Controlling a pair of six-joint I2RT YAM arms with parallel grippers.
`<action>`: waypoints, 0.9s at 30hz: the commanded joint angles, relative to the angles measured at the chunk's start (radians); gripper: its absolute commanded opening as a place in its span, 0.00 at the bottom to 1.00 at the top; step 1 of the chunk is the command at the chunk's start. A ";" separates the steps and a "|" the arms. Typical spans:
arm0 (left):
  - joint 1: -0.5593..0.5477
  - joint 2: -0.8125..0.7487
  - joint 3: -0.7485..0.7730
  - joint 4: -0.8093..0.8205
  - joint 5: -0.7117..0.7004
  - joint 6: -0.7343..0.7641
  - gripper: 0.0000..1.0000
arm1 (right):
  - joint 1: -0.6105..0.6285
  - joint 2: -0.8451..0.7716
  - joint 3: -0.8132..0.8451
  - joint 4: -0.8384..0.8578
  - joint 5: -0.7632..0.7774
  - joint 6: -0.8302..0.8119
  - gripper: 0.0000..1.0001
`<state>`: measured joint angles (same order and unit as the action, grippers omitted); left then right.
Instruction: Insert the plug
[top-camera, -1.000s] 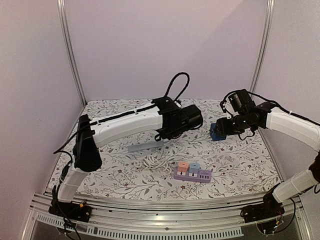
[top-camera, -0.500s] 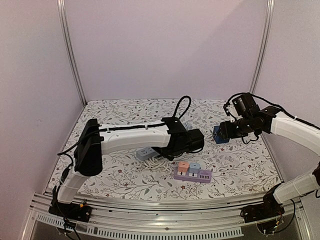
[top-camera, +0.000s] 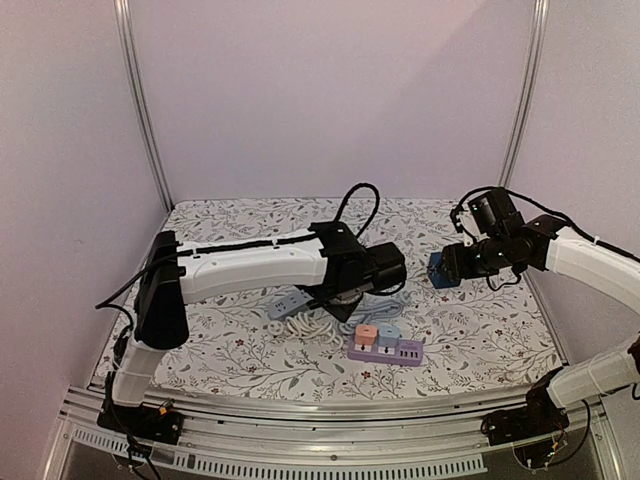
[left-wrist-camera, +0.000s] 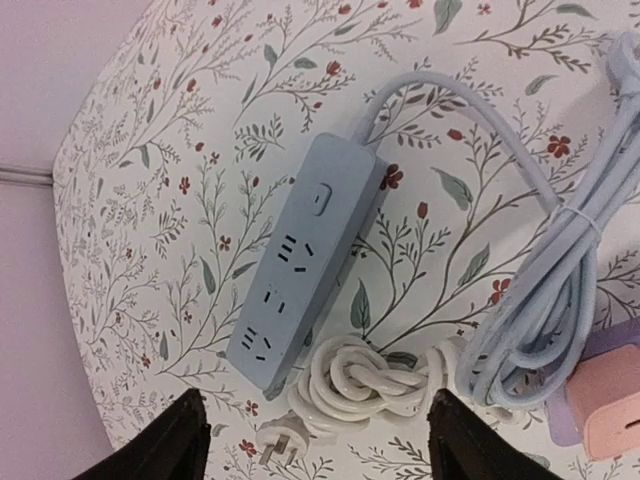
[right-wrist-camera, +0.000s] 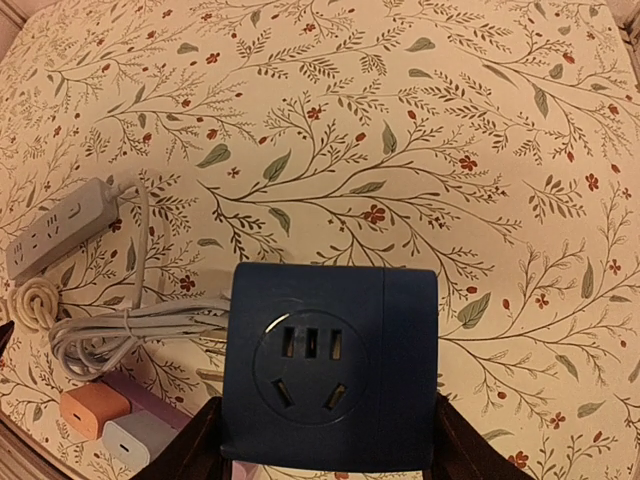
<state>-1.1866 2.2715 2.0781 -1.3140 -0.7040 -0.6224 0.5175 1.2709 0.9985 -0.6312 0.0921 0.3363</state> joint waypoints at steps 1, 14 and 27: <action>-0.006 -0.081 -0.012 0.066 0.089 0.059 0.82 | 0.008 -0.032 -0.008 0.023 -0.004 0.015 0.11; 0.103 -0.416 -0.376 0.233 0.285 0.066 0.90 | 0.008 -0.029 0.003 0.074 -0.073 0.026 0.10; 0.150 -0.631 -0.593 0.688 0.613 0.272 0.89 | 0.009 -0.015 0.070 0.201 -0.328 0.028 0.10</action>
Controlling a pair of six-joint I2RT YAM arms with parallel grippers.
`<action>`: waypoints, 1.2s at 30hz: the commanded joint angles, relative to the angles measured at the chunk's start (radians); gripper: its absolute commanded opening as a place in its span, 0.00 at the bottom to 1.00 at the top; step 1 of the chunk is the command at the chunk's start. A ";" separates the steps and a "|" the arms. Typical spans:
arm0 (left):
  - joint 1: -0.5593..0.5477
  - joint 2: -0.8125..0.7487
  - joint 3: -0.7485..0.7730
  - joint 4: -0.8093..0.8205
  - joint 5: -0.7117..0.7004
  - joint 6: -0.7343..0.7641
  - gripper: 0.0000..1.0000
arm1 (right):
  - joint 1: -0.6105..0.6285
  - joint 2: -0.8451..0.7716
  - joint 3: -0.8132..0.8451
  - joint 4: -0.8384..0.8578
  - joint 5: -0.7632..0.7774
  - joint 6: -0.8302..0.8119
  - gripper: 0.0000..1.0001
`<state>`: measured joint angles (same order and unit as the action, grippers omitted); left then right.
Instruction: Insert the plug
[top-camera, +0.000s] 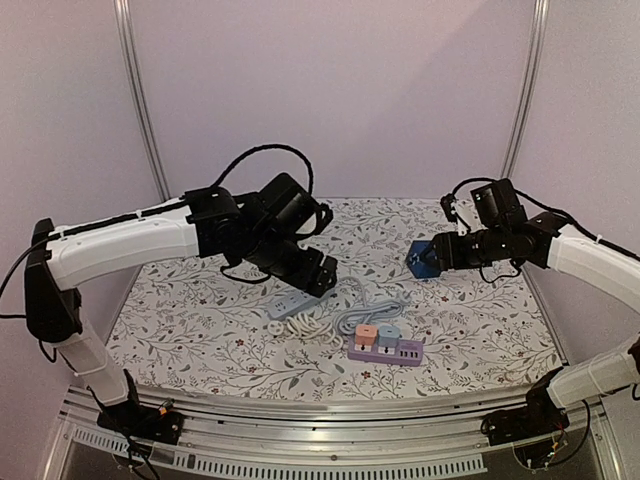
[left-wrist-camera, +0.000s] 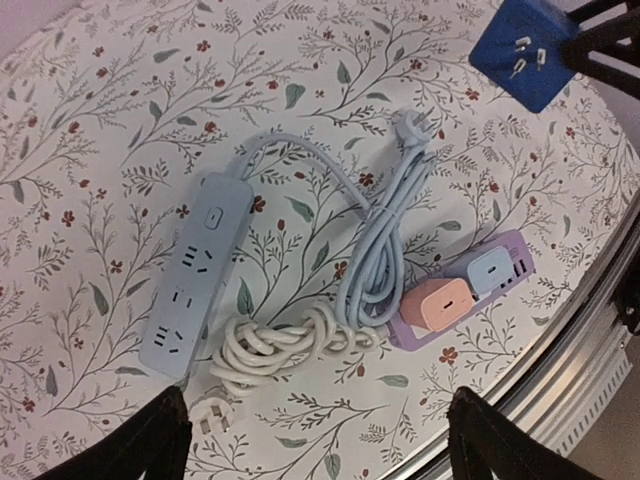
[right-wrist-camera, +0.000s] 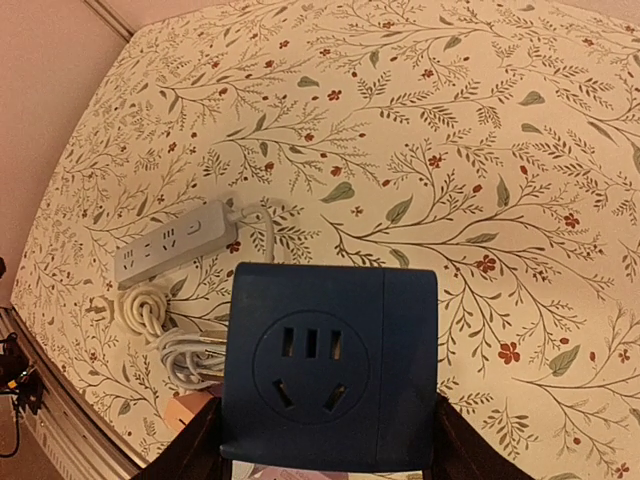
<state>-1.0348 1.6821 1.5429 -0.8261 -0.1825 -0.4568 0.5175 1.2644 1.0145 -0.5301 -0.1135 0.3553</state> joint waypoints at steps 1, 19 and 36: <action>-0.007 -0.048 -0.071 0.241 0.085 0.133 0.89 | 0.010 -0.008 0.059 0.109 -0.146 0.016 0.10; -0.027 0.041 -0.027 0.620 0.114 0.480 0.91 | 0.041 -0.024 0.160 0.111 -0.291 0.116 0.10; -0.041 0.145 0.082 0.615 0.127 0.551 0.86 | 0.090 -0.022 0.189 0.126 -0.321 0.166 0.09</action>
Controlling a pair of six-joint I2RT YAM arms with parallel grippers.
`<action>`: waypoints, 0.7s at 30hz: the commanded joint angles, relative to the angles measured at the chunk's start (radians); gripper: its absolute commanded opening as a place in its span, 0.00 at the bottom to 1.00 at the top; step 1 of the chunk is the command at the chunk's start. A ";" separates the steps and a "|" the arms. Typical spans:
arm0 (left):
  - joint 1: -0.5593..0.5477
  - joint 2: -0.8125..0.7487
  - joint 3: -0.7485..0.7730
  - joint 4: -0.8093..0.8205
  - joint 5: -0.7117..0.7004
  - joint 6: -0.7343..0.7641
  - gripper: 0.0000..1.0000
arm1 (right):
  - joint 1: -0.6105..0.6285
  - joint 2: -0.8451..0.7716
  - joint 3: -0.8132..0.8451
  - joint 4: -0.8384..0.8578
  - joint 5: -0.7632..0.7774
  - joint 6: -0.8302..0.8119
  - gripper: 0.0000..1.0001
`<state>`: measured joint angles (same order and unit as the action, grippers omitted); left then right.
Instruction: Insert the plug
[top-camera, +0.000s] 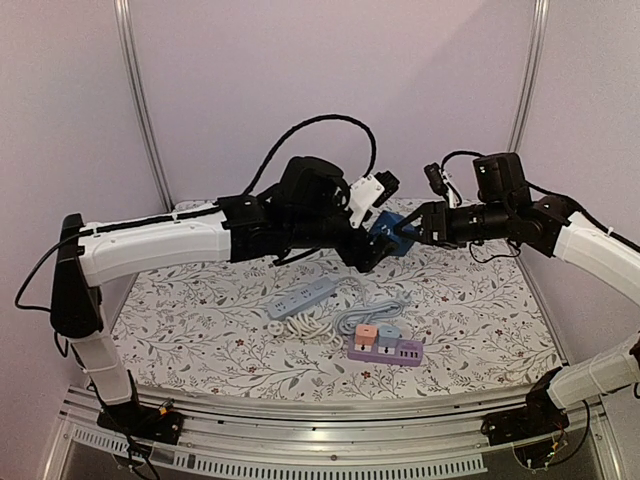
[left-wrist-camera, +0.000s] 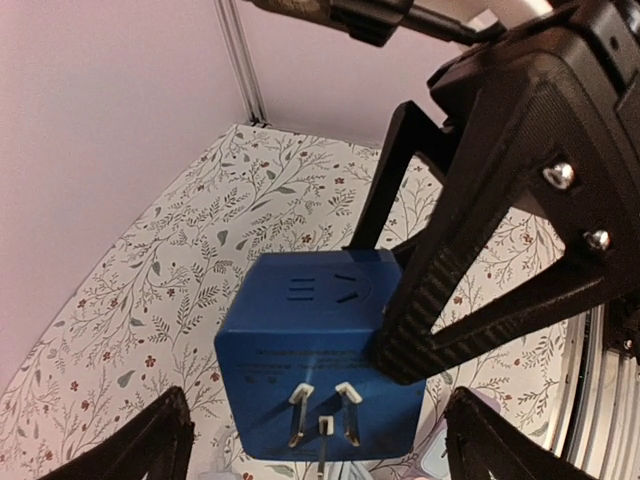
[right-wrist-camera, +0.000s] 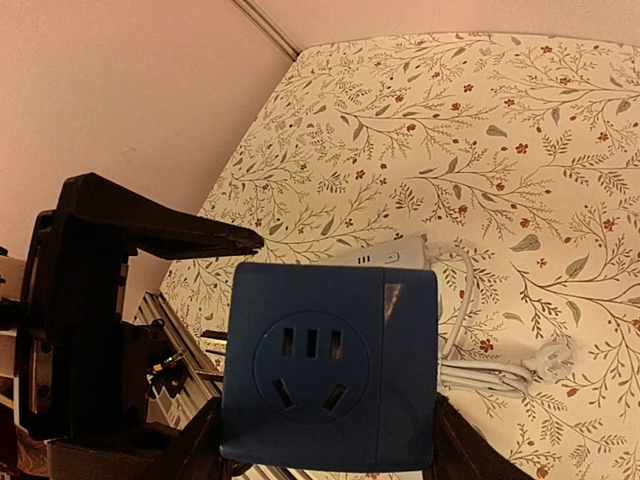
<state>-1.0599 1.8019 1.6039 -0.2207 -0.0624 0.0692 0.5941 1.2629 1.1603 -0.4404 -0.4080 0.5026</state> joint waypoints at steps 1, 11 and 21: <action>-0.015 0.027 0.021 0.010 0.001 0.031 0.85 | 0.015 -0.019 0.045 0.038 -0.032 0.022 0.09; -0.017 0.020 0.016 0.005 -0.027 0.129 0.62 | 0.018 -0.014 0.052 0.060 -0.084 0.031 0.08; -0.017 0.000 0.005 0.009 -0.049 0.189 0.00 | 0.019 -0.004 0.061 0.057 -0.094 0.041 0.20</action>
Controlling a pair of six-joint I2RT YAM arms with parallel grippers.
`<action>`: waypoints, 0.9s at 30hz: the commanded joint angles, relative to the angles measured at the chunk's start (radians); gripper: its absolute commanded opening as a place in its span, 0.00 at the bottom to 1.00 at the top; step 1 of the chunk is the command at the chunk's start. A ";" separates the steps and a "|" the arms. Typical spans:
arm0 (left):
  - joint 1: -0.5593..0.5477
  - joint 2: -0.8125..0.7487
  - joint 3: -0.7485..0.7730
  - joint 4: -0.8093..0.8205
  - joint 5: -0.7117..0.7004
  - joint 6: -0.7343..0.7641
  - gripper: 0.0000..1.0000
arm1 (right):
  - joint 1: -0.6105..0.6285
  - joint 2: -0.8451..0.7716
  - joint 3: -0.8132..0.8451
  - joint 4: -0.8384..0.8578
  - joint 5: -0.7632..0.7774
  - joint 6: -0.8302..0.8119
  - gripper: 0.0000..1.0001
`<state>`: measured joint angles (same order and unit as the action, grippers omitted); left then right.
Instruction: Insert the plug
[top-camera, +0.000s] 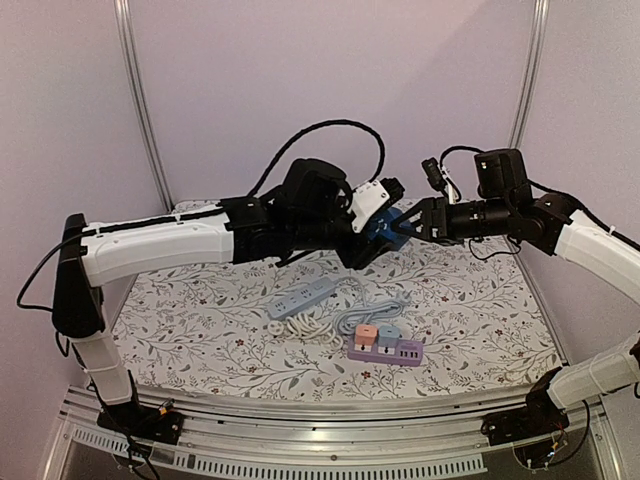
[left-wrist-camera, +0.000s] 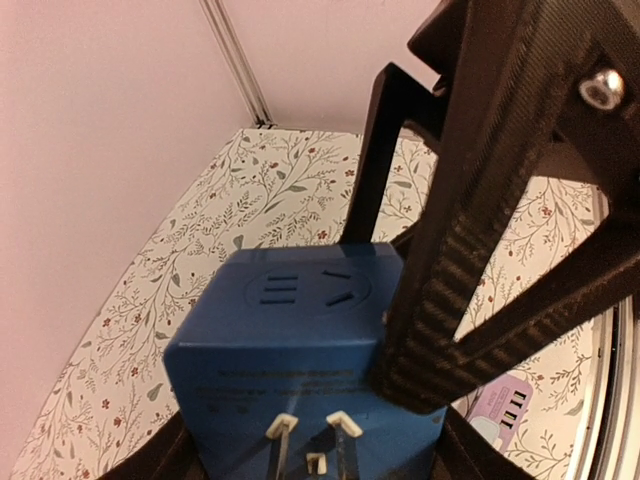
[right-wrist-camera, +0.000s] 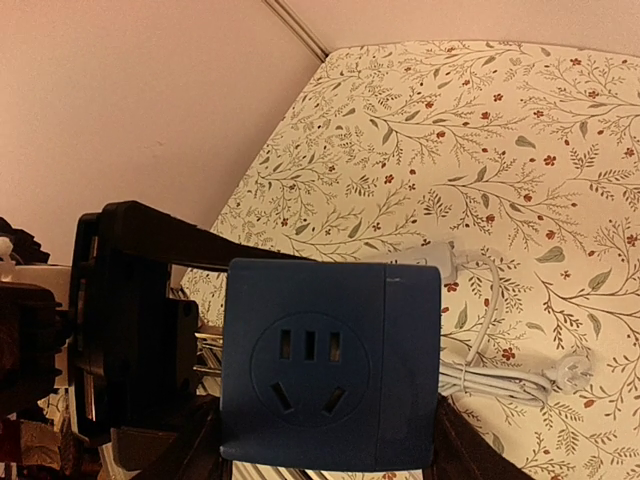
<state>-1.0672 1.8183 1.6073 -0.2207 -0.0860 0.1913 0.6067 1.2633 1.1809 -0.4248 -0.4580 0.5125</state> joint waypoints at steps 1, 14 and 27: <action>-0.010 -0.021 -0.003 0.012 -0.034 0.074 0.00 | 0.006 -0.006 0.042 0.033 -0.038 0.035 0.31; -0.008 -0.116 -0.113 0.107 -0.084 0.200 0.00 | -0.016 -0.108 0.033 -0.027 -0.014 0.091 0.99; 0.002 -0.252 -0.221 0.351 0.260 0.162 0.00 | -0.174 -0.075 -0.020 0.142 -0.631 0.231 0.98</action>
<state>-1.0683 1.6184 1.4029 -0.0078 0.0139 0.3744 0.4309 1.1740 1.1854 -0.4004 -0.8383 0.6704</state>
